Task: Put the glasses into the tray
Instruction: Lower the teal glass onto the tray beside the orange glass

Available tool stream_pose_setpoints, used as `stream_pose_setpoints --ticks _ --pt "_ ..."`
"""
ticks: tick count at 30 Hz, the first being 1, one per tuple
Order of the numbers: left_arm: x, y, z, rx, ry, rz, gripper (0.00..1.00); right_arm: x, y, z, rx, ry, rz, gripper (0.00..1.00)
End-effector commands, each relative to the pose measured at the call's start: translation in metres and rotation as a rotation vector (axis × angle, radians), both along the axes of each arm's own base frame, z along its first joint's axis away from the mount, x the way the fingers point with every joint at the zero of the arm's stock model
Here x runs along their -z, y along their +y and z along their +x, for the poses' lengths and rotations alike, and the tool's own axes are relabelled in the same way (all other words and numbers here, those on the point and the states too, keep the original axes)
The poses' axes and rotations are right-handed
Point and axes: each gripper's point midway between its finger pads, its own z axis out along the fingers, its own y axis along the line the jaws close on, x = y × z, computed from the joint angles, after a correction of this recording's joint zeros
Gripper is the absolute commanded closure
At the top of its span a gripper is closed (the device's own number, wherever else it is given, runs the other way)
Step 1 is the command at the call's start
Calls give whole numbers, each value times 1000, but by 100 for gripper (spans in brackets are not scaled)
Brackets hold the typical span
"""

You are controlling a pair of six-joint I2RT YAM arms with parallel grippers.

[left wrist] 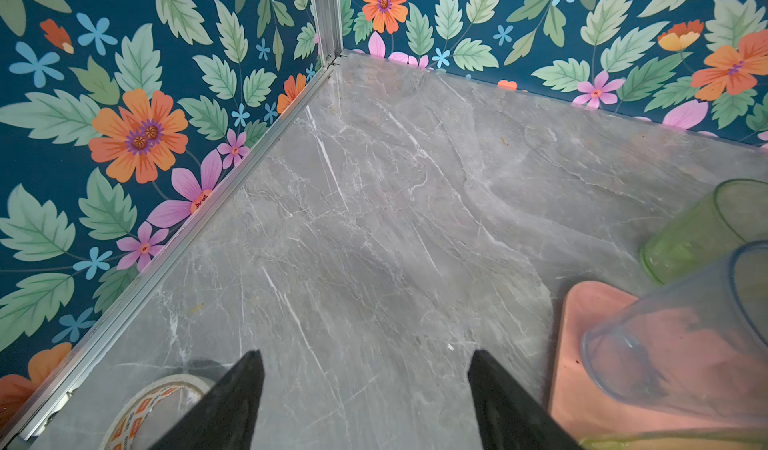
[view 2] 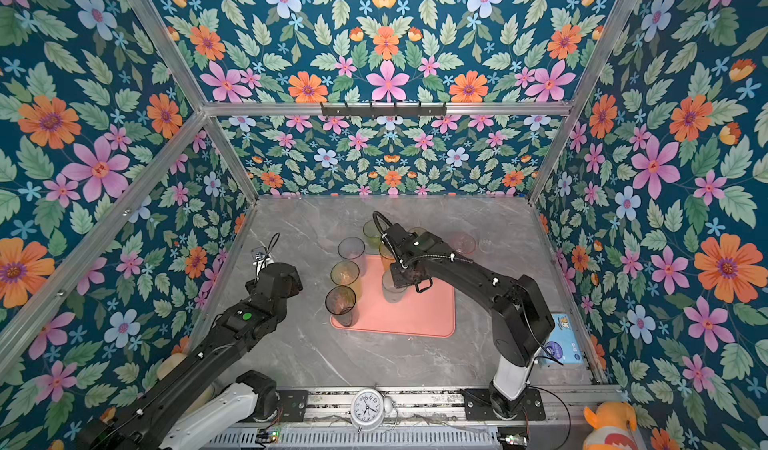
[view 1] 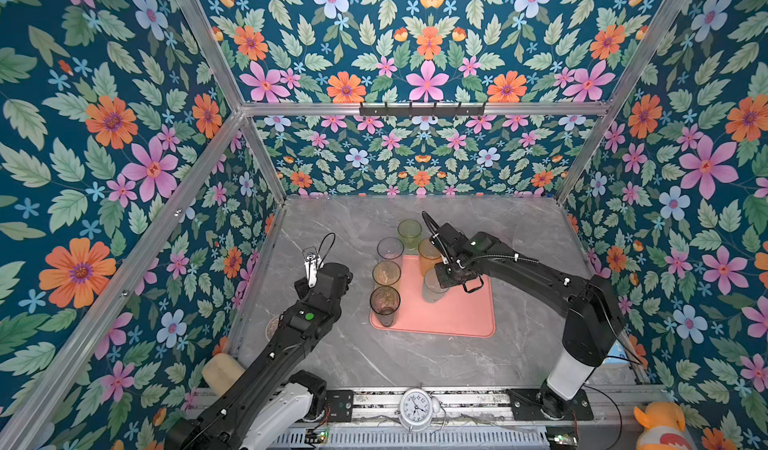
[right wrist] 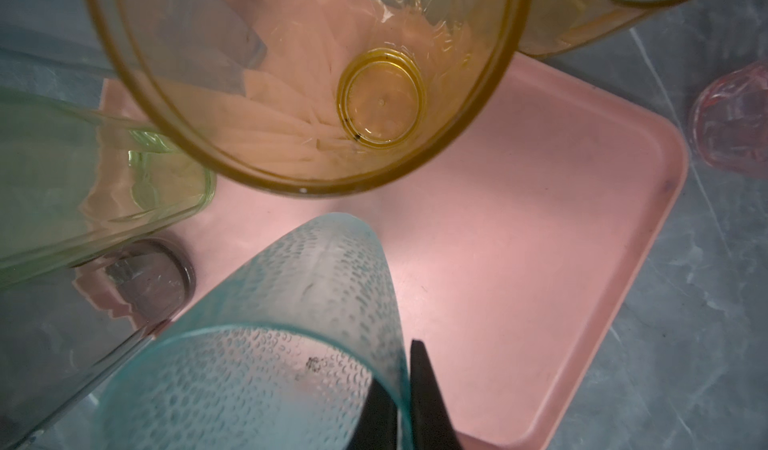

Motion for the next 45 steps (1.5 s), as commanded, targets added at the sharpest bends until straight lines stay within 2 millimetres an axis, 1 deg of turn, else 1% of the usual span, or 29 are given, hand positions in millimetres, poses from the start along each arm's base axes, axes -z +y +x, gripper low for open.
stream_pose_setpoints --ticks 1,17,19,22,31,39,45 --pt "-2 1 0 -4 0 7 20 0 -2 0 4 1 -19 96" --pt "-1 1 0 -3 1 6 20 11 6 4 -4 14 -38 97" --pt "-1 1 -1 -4 1 8 20 12 6 6 -2 13 -46 97" --pt "0 1 0 -2 4 8 20 14 5 8 1 7 -58 100" --pt "0 2 -1 -6 1 7 20 18 7 12 -2 17 -77 100" --pt "0 2 -1 -6 -3 6 20 19 8 11 -3 30 -78 92" --pt "1 2 -2 -6 -1 6 20 19 9 9 2 42 -75 82"
